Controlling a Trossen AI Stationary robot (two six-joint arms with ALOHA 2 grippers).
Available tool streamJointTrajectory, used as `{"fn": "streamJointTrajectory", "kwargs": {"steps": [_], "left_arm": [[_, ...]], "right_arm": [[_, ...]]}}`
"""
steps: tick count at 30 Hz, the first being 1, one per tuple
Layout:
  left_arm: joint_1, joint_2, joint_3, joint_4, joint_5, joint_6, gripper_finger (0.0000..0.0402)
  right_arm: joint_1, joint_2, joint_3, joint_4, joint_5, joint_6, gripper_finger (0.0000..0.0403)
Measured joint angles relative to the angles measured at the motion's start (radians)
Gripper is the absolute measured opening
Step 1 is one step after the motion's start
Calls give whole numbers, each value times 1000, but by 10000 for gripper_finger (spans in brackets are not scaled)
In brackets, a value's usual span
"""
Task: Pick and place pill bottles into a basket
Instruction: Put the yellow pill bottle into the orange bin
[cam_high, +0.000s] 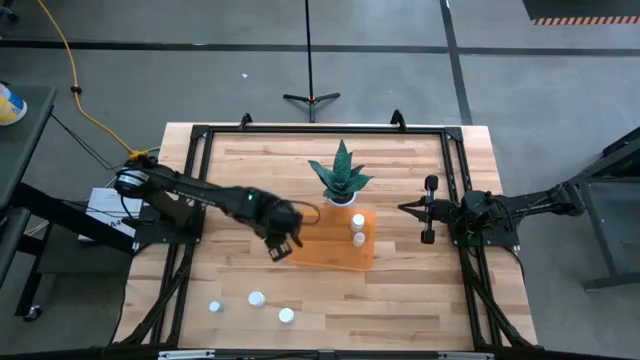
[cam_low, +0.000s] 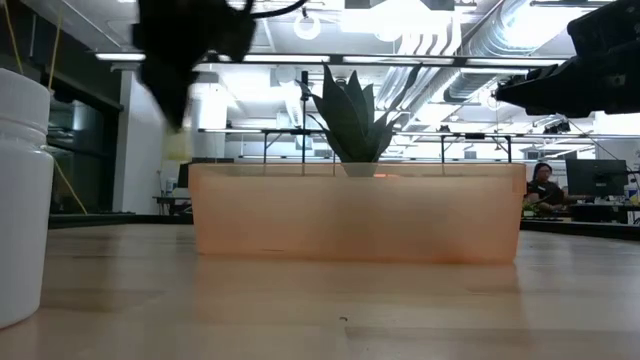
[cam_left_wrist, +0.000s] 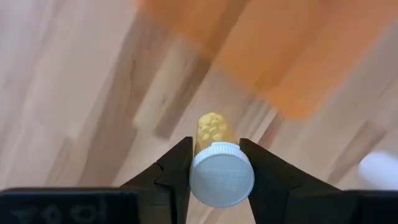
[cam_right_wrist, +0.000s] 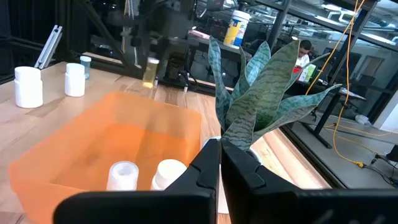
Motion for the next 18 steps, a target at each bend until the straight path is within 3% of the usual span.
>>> {"fn": "streamJointTrajectory", "kwargs": {"steps": [10,18], "left_arm": [[56,22,24,158,33,127,136],[61,121,24,229,57,179,176]], "right_arm": [[0,0,0,-3,0,3,2],[0,0,0,-3,0,4,4]]}}
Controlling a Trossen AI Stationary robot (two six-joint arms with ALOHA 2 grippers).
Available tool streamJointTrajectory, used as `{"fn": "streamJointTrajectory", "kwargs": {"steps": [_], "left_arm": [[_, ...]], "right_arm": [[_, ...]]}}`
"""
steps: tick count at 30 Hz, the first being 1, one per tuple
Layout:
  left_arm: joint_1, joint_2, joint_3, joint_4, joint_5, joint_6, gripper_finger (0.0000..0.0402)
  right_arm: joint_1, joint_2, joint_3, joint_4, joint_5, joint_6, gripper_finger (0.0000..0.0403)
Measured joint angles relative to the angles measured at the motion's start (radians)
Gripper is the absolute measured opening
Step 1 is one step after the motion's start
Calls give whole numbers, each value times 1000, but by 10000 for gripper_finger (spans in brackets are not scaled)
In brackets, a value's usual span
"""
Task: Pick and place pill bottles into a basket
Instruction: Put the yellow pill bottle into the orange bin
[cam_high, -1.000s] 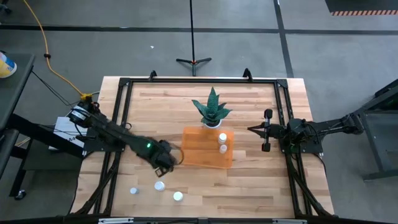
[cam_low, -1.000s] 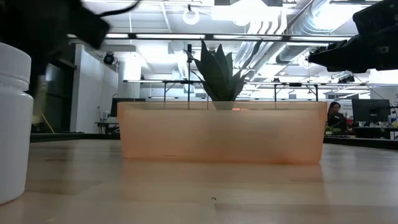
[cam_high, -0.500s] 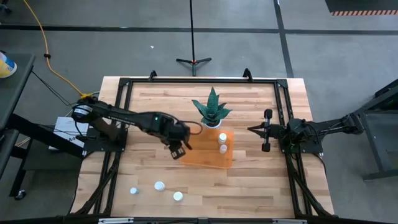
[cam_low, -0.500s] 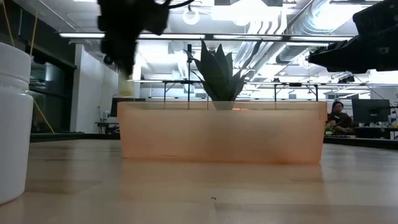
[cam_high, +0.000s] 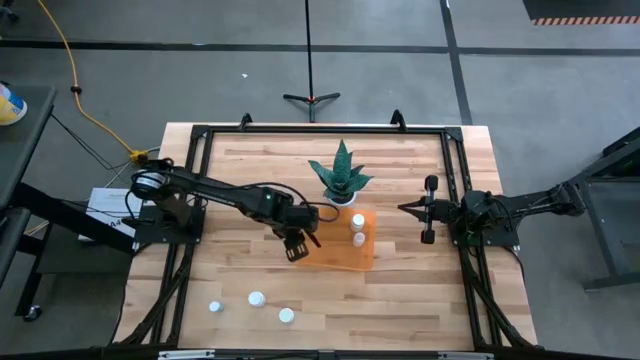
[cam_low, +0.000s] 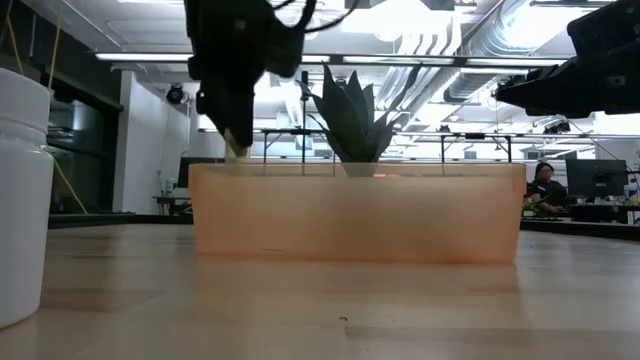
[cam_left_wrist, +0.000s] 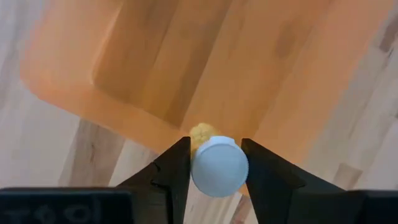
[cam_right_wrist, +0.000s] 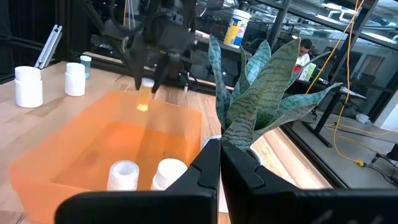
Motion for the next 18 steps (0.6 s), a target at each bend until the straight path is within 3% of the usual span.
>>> {"fn": "streamJointTrajectory", "kwargs": {"steps": [8,18], "left_arm": [[0,46,0,34,4,35,153],[-2,46,-7,44,-1,50,190]], "right_arm": [[0,0,0,0,0,0,5],[0,0,0,0,0,-2,1]]}}
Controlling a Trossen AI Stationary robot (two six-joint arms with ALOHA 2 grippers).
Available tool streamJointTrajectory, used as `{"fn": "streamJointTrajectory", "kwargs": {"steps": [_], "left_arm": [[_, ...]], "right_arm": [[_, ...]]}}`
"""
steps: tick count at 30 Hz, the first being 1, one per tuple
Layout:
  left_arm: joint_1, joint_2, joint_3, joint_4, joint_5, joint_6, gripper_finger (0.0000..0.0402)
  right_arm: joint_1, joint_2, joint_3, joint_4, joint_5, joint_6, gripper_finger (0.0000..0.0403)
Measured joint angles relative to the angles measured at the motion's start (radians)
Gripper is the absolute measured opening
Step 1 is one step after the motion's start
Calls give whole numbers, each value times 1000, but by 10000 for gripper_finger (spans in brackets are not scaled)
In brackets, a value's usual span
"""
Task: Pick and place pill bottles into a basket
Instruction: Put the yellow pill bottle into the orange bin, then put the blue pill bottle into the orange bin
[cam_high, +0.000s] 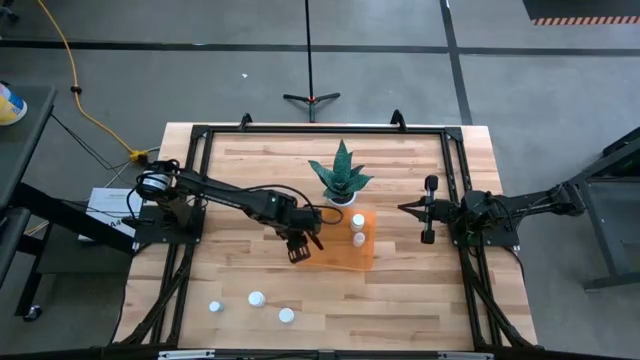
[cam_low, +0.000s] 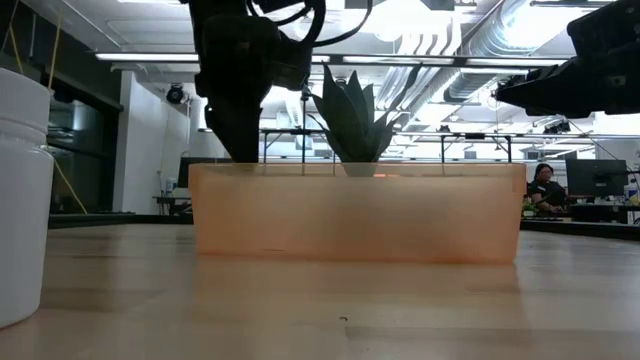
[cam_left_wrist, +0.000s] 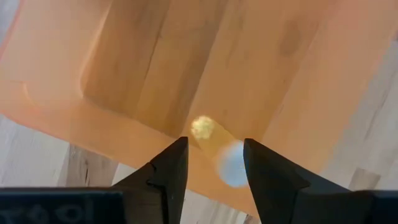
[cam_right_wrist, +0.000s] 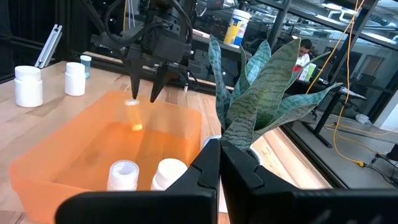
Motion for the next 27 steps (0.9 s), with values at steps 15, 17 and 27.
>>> {"fn": "streamJointTrajectory", "kwargs": {"steps": [15,17,27], "left_arm": [[-1,-10,52,-161,37,-23,193],[-17,-10,79,-199,80,-80,193],[-288,-11,134,-351,119,-439,193]], "right_arm": [[0,0,0,-1,0,-1,3],[0,0,0,-9,0,-1,1],[0,0,0,-21,3,-1,7]]}}
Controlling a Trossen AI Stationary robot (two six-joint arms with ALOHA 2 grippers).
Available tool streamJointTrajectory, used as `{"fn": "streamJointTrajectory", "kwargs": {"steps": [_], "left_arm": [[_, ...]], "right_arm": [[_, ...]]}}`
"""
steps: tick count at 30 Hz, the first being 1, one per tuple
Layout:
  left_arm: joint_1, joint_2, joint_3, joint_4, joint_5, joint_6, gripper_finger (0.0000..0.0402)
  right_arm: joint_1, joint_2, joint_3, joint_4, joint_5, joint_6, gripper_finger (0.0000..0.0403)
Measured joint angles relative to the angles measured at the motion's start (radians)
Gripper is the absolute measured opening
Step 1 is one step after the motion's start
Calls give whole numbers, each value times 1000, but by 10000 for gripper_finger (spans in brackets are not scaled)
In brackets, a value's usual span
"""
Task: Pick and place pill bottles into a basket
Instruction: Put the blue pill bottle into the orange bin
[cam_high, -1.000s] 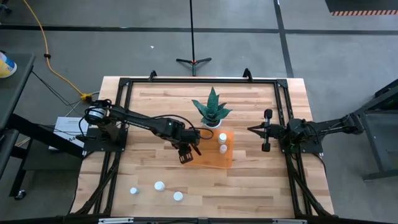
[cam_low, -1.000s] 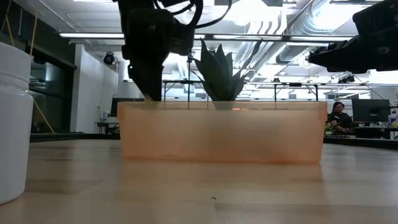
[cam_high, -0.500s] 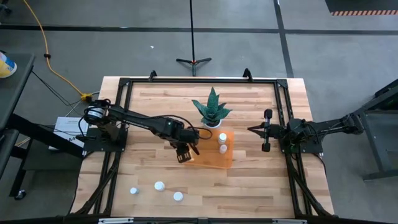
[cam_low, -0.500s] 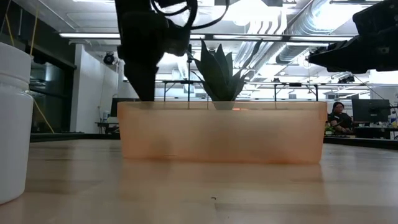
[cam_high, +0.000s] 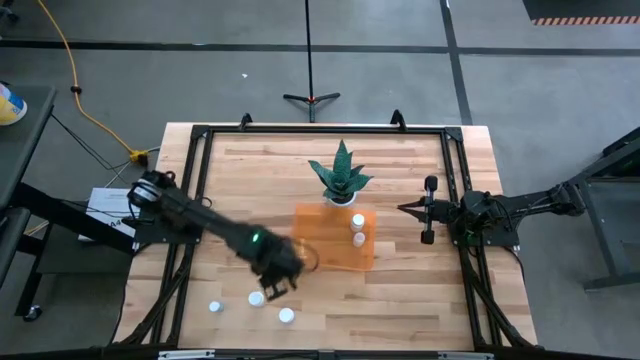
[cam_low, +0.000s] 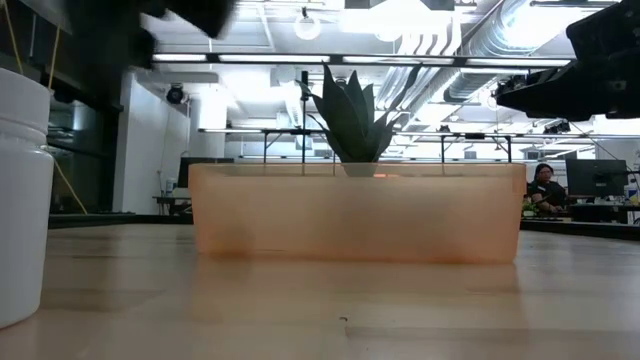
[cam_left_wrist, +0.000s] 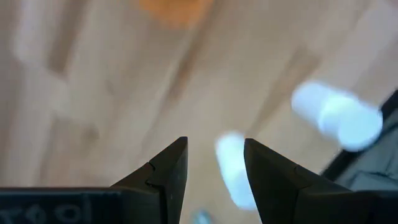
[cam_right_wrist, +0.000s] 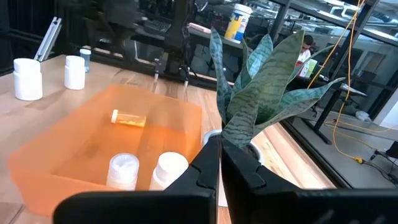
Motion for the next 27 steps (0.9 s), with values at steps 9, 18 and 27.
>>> {"fn": "streamJointTrajectory", "kwargs": {"steps": [9,18,27], "left_arm": [[-252,0,0,-58,135,-455,193],[-363,0,-1,-206,148,-809,193],[-326,0,-158,-130,212,-830,194]], "right_arm": [[0,0,0,12,1,3,7],[0,0,0,22,1,-22,7],[0,0,0,29,1,-45,7]]}}
